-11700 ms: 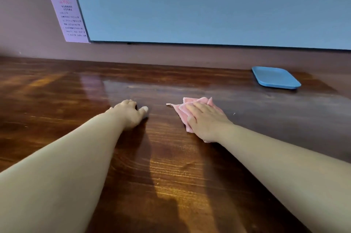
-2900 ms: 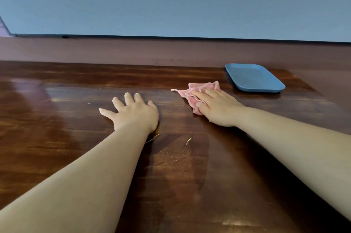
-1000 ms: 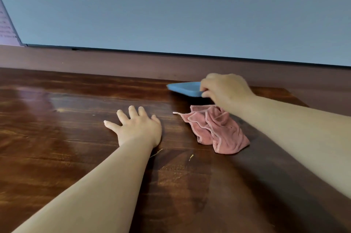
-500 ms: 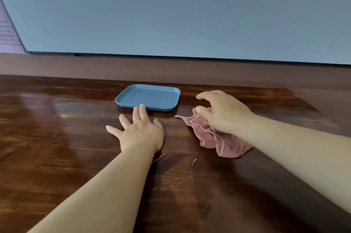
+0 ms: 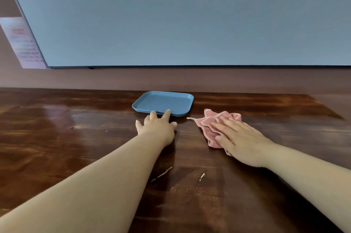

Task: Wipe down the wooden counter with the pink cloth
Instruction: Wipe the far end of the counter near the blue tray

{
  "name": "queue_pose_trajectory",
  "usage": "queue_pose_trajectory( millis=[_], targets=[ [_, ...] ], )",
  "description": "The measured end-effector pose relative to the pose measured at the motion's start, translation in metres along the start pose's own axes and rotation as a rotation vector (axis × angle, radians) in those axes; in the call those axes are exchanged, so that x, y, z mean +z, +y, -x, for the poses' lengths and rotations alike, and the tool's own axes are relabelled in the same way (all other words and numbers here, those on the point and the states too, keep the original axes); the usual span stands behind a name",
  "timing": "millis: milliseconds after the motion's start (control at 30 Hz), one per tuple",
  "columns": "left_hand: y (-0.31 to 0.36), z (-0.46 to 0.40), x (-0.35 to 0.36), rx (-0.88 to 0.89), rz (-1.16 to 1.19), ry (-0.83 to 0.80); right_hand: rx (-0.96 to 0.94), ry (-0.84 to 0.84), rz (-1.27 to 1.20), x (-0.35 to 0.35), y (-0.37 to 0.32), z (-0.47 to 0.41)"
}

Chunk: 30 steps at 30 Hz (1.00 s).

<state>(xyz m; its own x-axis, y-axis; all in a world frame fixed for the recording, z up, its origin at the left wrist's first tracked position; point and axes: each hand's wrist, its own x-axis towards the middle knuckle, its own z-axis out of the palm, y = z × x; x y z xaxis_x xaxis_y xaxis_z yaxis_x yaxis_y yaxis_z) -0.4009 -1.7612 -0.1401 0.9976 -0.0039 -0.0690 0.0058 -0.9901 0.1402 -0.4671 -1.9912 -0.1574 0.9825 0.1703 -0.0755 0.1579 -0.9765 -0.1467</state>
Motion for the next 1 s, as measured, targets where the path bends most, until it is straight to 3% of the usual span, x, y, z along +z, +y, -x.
queue_pose_trajectory(
  millis=[100,267,333,467,567,733,933,1000],
  targets=[
    [0.019,-0.012,0.004,0.045,0.039,-0.043,0.034,0.033,0.009,0.001,0.015,-0.024],
    [0.036,-0.007,0.024,0.014,0.151,0.076,0.133,0.026,0.012,-0.009,0.04,-0.06],
    [0.052,0.005,0.031,0.023,0.15,0.049,0.157,0.049,0.013,-0.015,0.04,-0.07],
    [0.075,0.028,0.044,0.159,0.089,0.039,0.107,0.014,0.041,-0.005,0.038,-0.058],
    [0.073,0.029,0.049,0.162,0.056,0.084,0.064,0.01,-0.001,0.0,0.049,-0.043],
    [0.071,0.031,0.045,0.177,0.047,0.07,0.287,0.054,-0.01,-0.022,0.061,-0.067],
    [0.071,0.029,0.047,0.191,0.036,0.07,0.116,0.016,0.002,-0.006,0.07,-0.026],
    [0.07,0.028,0.048,0.179,0.039,0.064,0.171,0.023,-0.017,-0.013,0.092,-0.023]
  ],
)
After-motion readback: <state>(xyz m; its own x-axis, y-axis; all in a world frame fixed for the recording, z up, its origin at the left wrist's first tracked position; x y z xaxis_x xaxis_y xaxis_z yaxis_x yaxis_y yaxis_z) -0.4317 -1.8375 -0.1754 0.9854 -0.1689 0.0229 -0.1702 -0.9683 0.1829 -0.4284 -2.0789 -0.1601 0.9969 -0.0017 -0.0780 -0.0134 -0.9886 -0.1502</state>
